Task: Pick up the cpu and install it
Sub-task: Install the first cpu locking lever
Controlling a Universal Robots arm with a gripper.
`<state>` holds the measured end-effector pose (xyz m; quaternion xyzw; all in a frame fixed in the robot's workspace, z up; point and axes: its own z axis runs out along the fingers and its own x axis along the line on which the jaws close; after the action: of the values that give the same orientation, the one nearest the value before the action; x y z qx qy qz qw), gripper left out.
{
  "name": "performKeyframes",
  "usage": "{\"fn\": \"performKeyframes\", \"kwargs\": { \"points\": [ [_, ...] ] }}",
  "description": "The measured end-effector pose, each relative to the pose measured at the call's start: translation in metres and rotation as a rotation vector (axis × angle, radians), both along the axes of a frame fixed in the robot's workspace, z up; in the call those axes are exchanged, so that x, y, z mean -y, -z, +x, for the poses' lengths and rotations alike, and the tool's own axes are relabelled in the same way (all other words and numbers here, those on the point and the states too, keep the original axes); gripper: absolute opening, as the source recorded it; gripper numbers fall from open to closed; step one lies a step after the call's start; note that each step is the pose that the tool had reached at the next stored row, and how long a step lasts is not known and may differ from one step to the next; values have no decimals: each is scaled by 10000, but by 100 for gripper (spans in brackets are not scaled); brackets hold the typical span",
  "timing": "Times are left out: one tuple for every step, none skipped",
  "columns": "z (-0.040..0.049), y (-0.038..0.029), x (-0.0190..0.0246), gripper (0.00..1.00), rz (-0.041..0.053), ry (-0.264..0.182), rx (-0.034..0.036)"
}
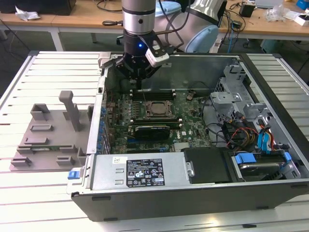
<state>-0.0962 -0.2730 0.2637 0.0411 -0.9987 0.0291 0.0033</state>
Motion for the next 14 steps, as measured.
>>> {"fn": "performKeyframes", "kwargs": {
  "points": [
    [13,1,0,11,1,0,0],
    [26,0,0,11,-1,0,-2],
    [41,1,0,11,0,1,-2],
    [53,1,0,11,0,1,-3],
    [66,1,0,11,0,1,-3],
    [78,1,0,11,0,1,-5],
    [89,2,0,11,-1,0,-6],
    [96,2,0,11,0,0,-6],
    [106,3,0,11,0,1,-6],
    [114,3,0,11,0,1,-7],
    [124,3,0,11,0,0,-8],
    [131,4,0,11,0,1,-8],
    [141,5,0,11,0,1,-9],
    [150,5,0,11,0,0,-10]
  ]
}}
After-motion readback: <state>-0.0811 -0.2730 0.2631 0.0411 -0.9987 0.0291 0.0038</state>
